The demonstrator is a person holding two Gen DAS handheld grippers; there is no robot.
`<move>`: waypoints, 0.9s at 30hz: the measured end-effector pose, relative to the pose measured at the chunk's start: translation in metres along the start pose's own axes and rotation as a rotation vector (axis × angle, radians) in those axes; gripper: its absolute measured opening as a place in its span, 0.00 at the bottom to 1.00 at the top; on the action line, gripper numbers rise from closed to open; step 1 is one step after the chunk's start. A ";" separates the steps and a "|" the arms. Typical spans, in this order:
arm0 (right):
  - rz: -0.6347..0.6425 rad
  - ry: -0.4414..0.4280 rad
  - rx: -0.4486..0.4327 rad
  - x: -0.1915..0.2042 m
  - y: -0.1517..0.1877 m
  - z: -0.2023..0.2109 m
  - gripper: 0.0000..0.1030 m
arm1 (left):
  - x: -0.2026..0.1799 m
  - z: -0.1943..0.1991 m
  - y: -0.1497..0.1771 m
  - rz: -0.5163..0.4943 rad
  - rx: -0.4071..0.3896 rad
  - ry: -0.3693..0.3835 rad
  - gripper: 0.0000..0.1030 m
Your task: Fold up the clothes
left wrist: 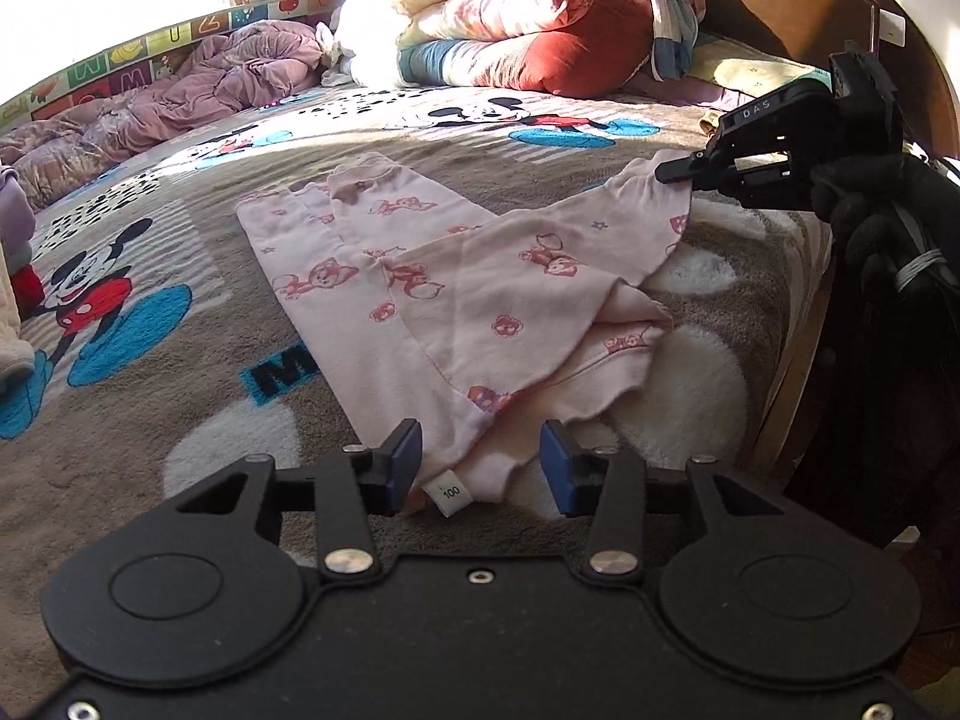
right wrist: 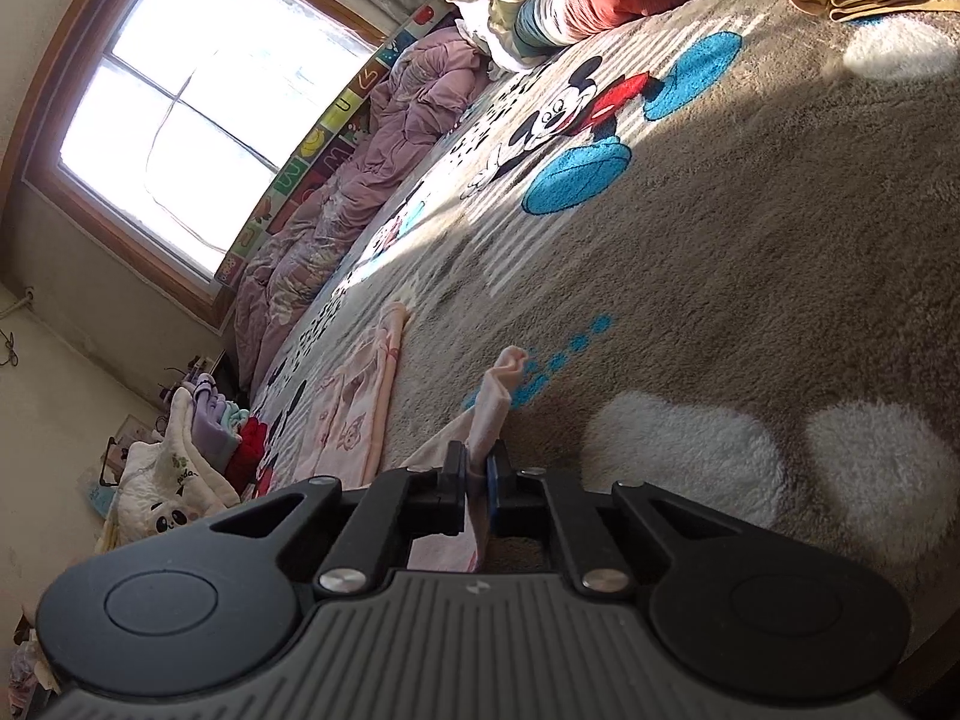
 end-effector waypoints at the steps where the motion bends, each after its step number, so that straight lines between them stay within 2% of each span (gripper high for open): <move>1: -0.024 -0.008 0.003 0.004 -0.001 0.000 0.08 | 0.000 -0.001 0.001 -0.006 0.003 0.001 0.41; 6: -0.059 -0.069 -0.025 0.045 -0.018 -0.004 0.08 | -0.002 0.004 -0.003 -0.004 -0.049 0.029 0.41; 12: -0.022 -0.114 -0.038 0.100 -0.036 -0.024 0.08 | -0.002 -0.005 -0.005 0.016 -0.081 0.050 0.40; 14: -0.013 -0.119 -0.036 0.113 -0.039 -0.033 0.08 | -0.004 -0.009 -0.004 0.014 -0.078 0.053 0.33; 17: 0.015 -0.110 -0.029 0.132 -0.041 -0.049 0.08 | -0.003 -0.013 -0.002 0.023 -0.067 0.053 0.32; 20: 0.048 -0.096 -0.013 0.148 -0.038 -0.068 0.08 | 0.006 -0.010 -0.001 0.092 -0.070 0.086 0.30; 23: 0.078 -0.079 0.007 0.160 -0.032 -0.088 0.08 | 0.018 -0.009 0.001 0.211 -0.076 0.143 0.30; 27: 0.084 -0.050 0.032 0.167 -0.025 -0.118 0.08 | 0.027 -0.008 0.003 0.321 -0.085 0.202 0.30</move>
Point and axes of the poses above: each gripper's, at about its wrist camera, not at the fingertips, and z roughly against the way its jaws point, x to its left, y to its underside, the point moved 8 cm from there along -z, roughly the way its jaws point, and after that the axes turned 7 degrees about -z, right-handed, at the moved point
